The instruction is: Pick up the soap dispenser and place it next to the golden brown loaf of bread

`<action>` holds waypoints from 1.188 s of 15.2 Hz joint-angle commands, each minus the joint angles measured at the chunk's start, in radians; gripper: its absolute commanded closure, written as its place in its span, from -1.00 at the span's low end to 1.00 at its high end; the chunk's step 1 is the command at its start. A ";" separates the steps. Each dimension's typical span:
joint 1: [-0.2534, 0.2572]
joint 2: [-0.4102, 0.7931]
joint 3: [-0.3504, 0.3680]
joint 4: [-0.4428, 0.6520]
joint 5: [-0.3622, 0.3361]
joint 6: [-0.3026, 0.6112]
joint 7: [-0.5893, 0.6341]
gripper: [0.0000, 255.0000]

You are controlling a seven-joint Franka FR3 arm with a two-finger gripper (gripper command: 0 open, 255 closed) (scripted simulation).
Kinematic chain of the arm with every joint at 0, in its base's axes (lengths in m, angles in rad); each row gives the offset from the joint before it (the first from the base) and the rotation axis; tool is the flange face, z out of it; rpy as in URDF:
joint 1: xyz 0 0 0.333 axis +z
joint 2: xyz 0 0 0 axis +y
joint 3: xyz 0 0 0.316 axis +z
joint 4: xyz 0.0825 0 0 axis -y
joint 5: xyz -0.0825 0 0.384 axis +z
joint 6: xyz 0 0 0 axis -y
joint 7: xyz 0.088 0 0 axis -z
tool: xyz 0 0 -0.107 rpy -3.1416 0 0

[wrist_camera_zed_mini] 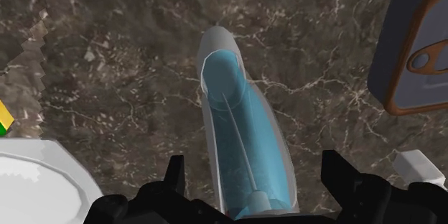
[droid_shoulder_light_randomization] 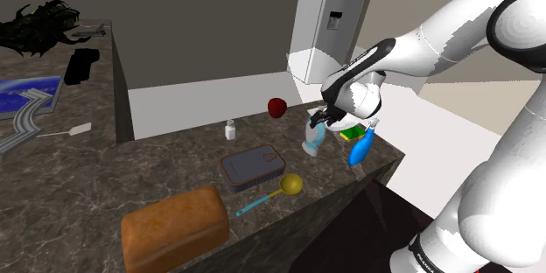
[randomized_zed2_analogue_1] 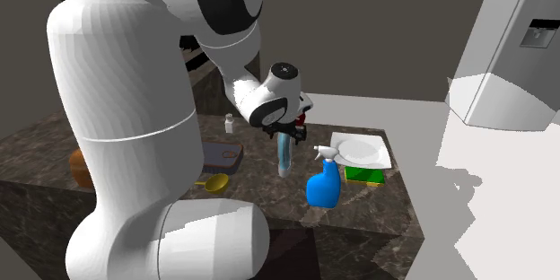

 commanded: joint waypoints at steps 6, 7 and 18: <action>-0.002 0.009 0.005 0.005 0.017 0.003 -0.012 -1.00; -0.002 0.009 0.006 0.006 0.017 0.003 -0.013 -1.00; 0.005 -0.006 -0.008 0.000 -0.026 -0.005 0.023 1.00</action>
